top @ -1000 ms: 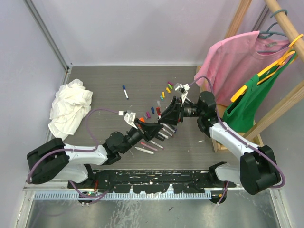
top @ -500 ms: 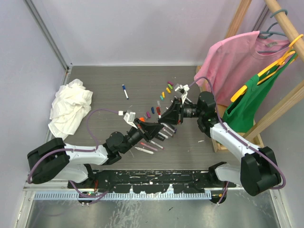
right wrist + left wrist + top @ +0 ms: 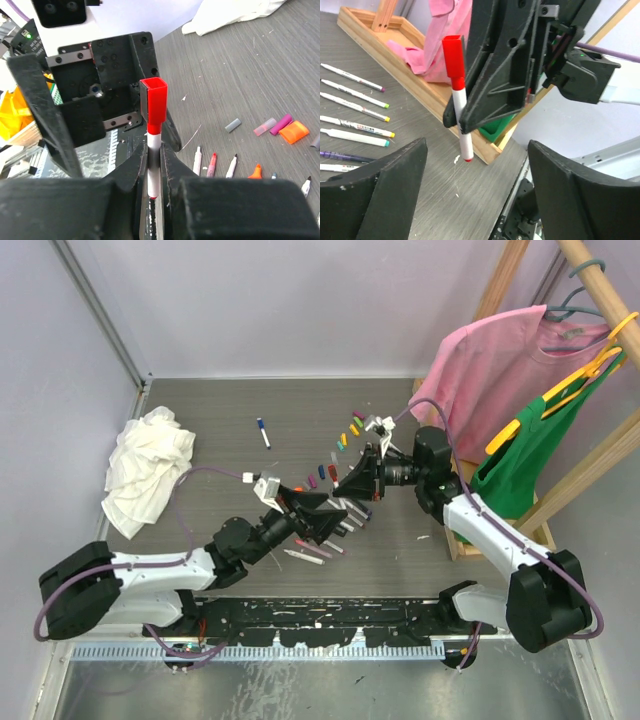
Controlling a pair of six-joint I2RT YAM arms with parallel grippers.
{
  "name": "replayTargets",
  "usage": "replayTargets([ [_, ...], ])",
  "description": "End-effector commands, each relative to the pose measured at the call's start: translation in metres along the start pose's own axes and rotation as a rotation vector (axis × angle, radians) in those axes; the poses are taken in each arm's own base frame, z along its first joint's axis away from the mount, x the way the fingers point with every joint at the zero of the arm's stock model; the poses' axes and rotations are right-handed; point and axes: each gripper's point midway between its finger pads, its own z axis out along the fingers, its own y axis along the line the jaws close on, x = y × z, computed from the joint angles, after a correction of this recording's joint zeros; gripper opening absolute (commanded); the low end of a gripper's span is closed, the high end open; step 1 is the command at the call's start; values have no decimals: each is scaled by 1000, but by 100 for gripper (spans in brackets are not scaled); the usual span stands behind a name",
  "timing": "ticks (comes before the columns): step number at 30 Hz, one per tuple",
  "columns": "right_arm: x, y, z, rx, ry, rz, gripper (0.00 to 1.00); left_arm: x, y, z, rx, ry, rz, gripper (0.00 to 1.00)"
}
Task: Open the pen caps
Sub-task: Pick up the pen from the center of the board, then open the pen cap from the pen.
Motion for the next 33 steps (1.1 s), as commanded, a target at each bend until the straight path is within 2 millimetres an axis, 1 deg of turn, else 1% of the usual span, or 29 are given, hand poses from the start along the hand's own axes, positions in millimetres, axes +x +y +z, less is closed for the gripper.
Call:
replayTargets([
  [1,-18,6,-1,16,1,-88,1,-17,-8,-17,46,-10,114,92],
  [2,-16,4,-1,22,11,-82,1,-18,-11,-21,65,1,128,96],
  [4,-14,2,-1,30,32,-79,1,-25,-12,-25,80,32,148,100],
  [8,-11,-3,-1,34,68,-61,1,-45,-6,-24,48,74,114,98],
  [12,-6,0,0,-6,103,-49,1,-72,-12,-23,155,36,-6,99],
  [14,-3,3,0,-33,117,-50,1,-80,-11,-18,180,33,-57,100],
  [16,-2,4,0,-47,123,-44,1,-83,-12,-12,191,42,-84,93],
  [19,-1,3,0,-46,129,-40,1,-82,-17,-2,225,68,-116,82],
  [22,0,1,0,-42,131,-36,1,-82,-19,7,239,77,-151,77],
  [24,0,1,0,-41,134,-31,1,-79,-16,13,230,87,-169,74],
  [28,1,-1,1,-39,137,-26,1,-71,-6,23,198,108,-195,60],
  [33,1,-4,1,-22,136,-23,1,-61,3,31,155,148,-196,43],
])
